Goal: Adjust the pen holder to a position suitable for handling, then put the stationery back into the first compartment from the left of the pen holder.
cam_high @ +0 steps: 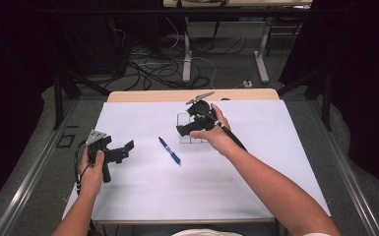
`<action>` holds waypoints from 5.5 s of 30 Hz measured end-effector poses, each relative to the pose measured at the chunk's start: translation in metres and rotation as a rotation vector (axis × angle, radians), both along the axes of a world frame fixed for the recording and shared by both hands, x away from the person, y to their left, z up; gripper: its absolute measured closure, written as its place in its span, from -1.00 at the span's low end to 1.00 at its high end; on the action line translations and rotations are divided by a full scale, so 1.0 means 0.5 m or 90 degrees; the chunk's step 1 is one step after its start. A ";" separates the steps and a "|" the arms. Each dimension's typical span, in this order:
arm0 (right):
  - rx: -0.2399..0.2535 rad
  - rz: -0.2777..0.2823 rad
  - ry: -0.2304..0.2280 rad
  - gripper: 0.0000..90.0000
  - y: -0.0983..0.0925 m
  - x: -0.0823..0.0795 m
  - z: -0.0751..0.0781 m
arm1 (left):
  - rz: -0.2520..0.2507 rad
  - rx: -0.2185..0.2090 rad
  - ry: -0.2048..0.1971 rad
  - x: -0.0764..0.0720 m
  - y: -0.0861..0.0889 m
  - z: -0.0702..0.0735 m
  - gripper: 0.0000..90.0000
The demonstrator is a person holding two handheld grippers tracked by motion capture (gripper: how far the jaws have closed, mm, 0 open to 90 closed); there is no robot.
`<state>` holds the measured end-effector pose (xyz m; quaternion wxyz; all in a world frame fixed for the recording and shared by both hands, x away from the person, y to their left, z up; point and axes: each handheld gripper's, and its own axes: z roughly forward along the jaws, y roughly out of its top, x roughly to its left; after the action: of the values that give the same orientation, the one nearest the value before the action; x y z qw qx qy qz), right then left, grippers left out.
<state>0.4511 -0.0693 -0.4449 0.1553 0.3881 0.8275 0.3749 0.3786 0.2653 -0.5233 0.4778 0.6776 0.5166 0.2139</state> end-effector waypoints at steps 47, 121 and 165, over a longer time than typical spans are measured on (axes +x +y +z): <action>-0.020 0.041 0.066 0.16 0.127 -0.014 -0.052 | 0.007 -0.006 -0.003 -0.005 0.008 0.004 -1.00; -0.076 0.023 0.134 0.65 0.196 0.034 -0.186 | 0.004 -0.011 -0.004 -0.004 0.013 0.003 -1.00; -0.075 0.015 0.171 0.78 0.181 0.043 -0.174 | 0.004 -0.011 -0.003 -0.003 0.012 0.002 -1.00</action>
<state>0.4726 0.0210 -0.5321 0.0609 0.4150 0.8660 0.2723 0.3770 0.2711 -0.5224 0.4841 0.6713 0.5195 0.2127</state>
